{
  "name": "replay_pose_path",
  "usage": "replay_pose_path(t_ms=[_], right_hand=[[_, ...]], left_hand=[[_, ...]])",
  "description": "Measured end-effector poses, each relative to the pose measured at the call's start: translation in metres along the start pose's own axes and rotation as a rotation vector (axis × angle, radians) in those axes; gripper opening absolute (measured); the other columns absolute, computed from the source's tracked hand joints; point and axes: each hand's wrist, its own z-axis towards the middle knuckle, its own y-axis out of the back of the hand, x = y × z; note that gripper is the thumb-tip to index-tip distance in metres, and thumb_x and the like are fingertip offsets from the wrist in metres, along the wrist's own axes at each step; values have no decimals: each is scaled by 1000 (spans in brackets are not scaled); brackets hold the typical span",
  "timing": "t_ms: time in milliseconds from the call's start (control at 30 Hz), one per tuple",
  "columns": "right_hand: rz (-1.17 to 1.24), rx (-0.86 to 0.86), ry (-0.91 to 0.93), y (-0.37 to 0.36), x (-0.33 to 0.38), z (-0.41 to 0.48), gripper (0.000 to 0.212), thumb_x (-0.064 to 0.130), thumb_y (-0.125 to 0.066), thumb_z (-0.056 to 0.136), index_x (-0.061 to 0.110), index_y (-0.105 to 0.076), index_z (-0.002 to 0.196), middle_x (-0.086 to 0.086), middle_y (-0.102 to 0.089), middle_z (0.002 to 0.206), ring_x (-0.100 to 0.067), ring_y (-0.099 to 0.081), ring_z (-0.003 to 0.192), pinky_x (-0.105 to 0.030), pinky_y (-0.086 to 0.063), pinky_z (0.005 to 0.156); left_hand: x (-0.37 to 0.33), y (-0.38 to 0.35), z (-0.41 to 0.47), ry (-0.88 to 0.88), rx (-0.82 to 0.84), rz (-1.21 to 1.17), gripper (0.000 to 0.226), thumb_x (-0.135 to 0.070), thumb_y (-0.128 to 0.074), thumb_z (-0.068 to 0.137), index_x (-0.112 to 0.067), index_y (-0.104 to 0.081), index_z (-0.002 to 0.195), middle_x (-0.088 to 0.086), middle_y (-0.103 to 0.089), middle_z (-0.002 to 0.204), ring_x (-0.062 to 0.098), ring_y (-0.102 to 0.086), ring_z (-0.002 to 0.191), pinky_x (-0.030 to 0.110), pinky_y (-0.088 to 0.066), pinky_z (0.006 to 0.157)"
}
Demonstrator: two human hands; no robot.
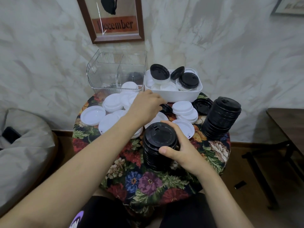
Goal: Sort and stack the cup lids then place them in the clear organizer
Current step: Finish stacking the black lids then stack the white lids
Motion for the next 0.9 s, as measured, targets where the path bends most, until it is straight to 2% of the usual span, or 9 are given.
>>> replay_pose_path(t_ms=[67, 133, 200, 333, 467, 600, 733, 833, 900], right_hand=[[3, -2, 0, 0, 0, -1, 78, 47, -79, 79, 41, -41, 146, 26, -60, 135, 0, -55, 132, -11, -42, 101], [8, -4, 3, 0, -1, -1, 76, 43, -79, 81, 38, -41, 147, 24, -60, 136, -2, -55, 132, -13, -43, 103], [10, -4, 1, 1, -2, -1, 78, 45, -79, 81, 37, -40, 148, 24, -59, 136, -2, -55, 133, -16, -43, 104], [8, 4, 5, 2, -3, 0, 80, 49, -79, 79, 39, -41, 148, 24, -59, 137, -3, -54, 134, -18, -44, 106], [15, 5, 9, 1, -5, 0, 80, 48, -79, 79, 38, -41, 149, 22, -59, 138, -4, -54, 135, -20, -44, 107], [7, 1, 11, 1, -5, 1, 80, 48, -79, 80, 38, -40, 149, 20, -59, 139, -6, -54, 135, -23, -44, 108], [2, -2, 10, 1, -6, 1, 79, 49, -78, 80, 40, -41, 149, 21, -59, 139, -5, -54, 135, -25, -44, 109], [7, -14, 14, 0, -7, 1, 84, 55, -82, 79, 39, -41, 150, 19, -58, 141, -8, -54, 136, -33, -44, 112], [11, -19, 14, 0, -7, 1, 90, 65, -82, 76, 38, -40, 151, 18, -58, 142, -9, -54, 137, -36, -43, 113]], left_hand=[[1, -6, 8, 16, 113, 110, 35, -12, -59, 101, -28, -73, 129, -4, -70, 125, 32, -51, 117, 44, -36, 95], [6, -12, 9, 43, 167, 175, 44, -4, -53, 100, -32, -72, 128, -8, -68, 126, 27, -47, 120, 39, -28, 93], [11, -14, 9, 74, 153, 165, 47, -1, -51, 100, -33, -74, 124, -8, -70, 124, 27, -47, 120, 39, -27, 92], [13, -9, 7, 129, 97, 52, 30, -16, -57, 102, -31, -78, 118, -7, -72, 118, 27, -48, 121, 37, -25, 94], [7, 8, -2, 174, 0, -69, 25, -21, -61, 101, -26, -78, 119, -4, -74, 118, 28, -52, 122, 40, -31, 99], [-1, 26, -19, 213, -99, -243, 18, -23, -70, 97, -17, -80, 111, 0, -77, 109, 26, -59, 111, 34, -36, 91], [-12, 42, -44, 321, -108, -582, 5, -24, -73, 96, -27, -76, 98, -14, -74, 98, 3, -61, 95, 23, -42, 85], [-22, 55, -64, 386, -134, -882, 10, -14, -73, 94, -24, -76, 92, -10, -77, 89, 3, -69, 89, 20, -50, 85], [-26, 62, -75, 388, -154, -983, 18, -9, -72, 95, -25, -76, 88, -10, -77, 86, 4, -70, 86, 23, -53, 86]])
